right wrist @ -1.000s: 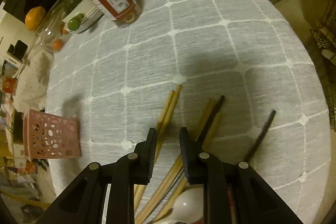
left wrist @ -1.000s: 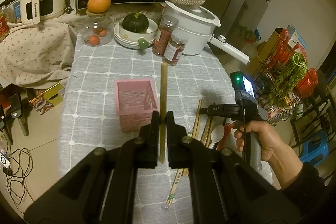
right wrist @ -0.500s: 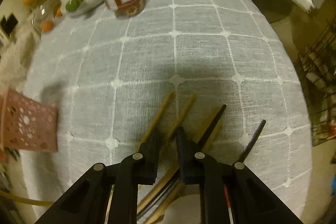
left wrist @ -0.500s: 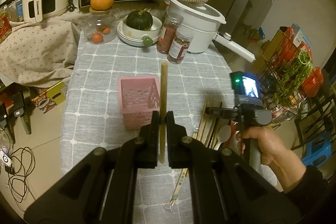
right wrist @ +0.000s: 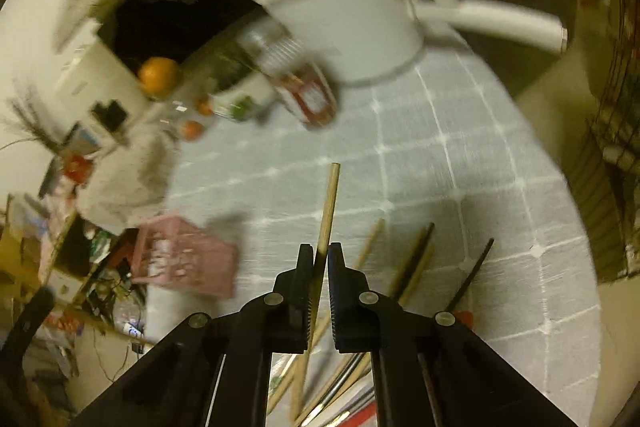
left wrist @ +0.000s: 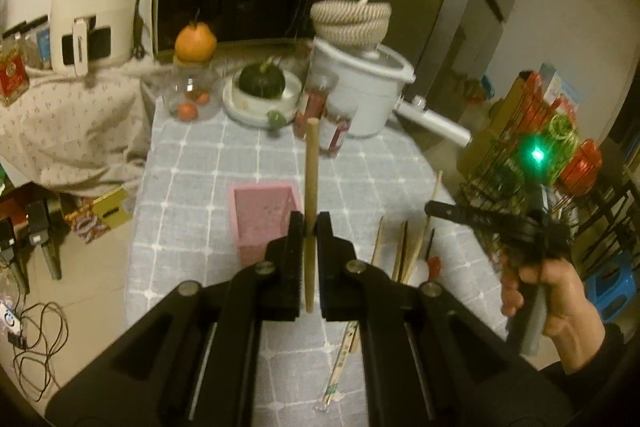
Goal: Organize utensils
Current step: 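Lift the chopstick upright with the left tool while the right tool grasps another wooden chopstick, then lower the left chopstick into the pink holder and open while right carries its chopstick over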
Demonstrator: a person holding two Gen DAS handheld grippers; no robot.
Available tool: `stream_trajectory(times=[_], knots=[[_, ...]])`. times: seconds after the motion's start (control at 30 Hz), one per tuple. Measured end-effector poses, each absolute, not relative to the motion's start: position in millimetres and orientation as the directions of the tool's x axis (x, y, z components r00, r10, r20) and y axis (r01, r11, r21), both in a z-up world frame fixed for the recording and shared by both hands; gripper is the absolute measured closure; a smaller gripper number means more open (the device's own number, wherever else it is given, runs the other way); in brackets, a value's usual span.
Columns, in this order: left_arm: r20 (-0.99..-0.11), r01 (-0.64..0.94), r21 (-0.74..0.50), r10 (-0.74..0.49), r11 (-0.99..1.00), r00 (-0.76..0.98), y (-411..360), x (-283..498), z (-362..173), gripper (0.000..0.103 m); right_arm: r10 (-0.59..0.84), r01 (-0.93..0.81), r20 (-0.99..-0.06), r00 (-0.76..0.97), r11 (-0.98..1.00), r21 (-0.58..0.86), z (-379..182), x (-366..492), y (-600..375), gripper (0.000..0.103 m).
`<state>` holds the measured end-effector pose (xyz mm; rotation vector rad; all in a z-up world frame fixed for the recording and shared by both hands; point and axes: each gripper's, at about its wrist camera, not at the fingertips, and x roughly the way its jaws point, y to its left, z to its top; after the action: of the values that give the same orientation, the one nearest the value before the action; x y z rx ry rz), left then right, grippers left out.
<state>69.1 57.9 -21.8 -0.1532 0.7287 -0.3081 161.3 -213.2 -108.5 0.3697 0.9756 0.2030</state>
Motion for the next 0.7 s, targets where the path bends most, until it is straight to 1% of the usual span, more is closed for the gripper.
stream_trajectory(times=[0.13,0.3,0.47,0.57,0.7], knots=[[-0.560,0.240,-0.254,-0.345,0.937,0.753,61.9,58.4,-6.9,0.096,0.326,-0.077,-0.704,0.631,0.929,0.362,-72.3,131.2,-202.8,0.097],[-0.464,0.246,-0.262,-0.345,0.933,0.816,69.7,49.1,9.1,0.096,0.327,-0.156,-0.642,0.694,0.938,0.309,-37.2,104.3,-187.5,0.097],[-0.347,0.233,-0.239,-0.307,0.943,0.886,74.3,40.1,21.8,0.096,0.344,-0.191,-0.601,0.721,0.933,0.304,-21.6,93.0,-178.7,0.097],[-0.321,0.215,-0.214,-0.276,0.953,0.906,75.2,42.3,23.0,0.096,0.353,-0.208,-0.591,0.726,0.931,0.301,-17.2,91.2,-174.0,0.097],[-0.340,0.194,-0.186,-0.249,0.963,0.907,75.7,61.0,10.6,0.096,0.365,-0.227,-0.588,0.722,0.927,0.298,-14.8,91.2,-167.4,0.097]])
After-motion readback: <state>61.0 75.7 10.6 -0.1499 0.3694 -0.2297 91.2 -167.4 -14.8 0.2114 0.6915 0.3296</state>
